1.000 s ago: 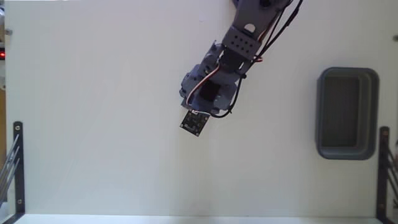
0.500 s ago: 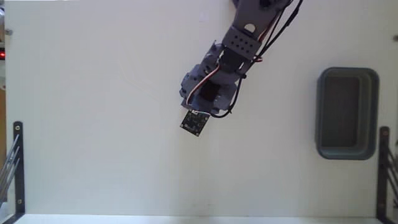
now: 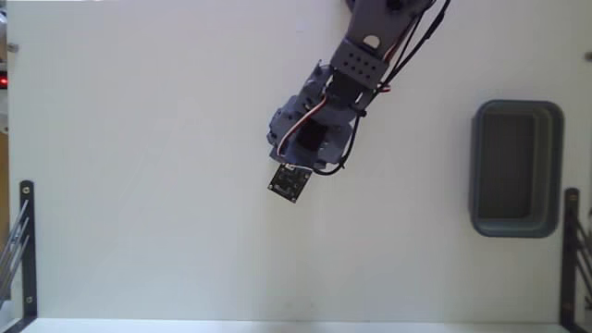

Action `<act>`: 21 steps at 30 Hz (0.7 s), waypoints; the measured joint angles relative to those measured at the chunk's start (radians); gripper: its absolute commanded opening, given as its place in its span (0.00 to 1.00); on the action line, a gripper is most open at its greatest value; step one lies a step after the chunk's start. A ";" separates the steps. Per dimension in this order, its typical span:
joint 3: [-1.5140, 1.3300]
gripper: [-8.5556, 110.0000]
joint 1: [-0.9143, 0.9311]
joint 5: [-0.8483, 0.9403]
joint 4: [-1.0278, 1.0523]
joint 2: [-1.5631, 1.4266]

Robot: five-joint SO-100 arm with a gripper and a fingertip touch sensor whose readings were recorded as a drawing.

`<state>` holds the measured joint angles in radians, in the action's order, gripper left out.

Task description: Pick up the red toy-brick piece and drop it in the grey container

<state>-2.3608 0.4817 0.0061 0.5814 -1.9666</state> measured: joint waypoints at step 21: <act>0.167 0.28 0.000 -0.002 0.265 -0.014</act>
<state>-2.1936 0.4817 0.0046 0.8468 -1.9804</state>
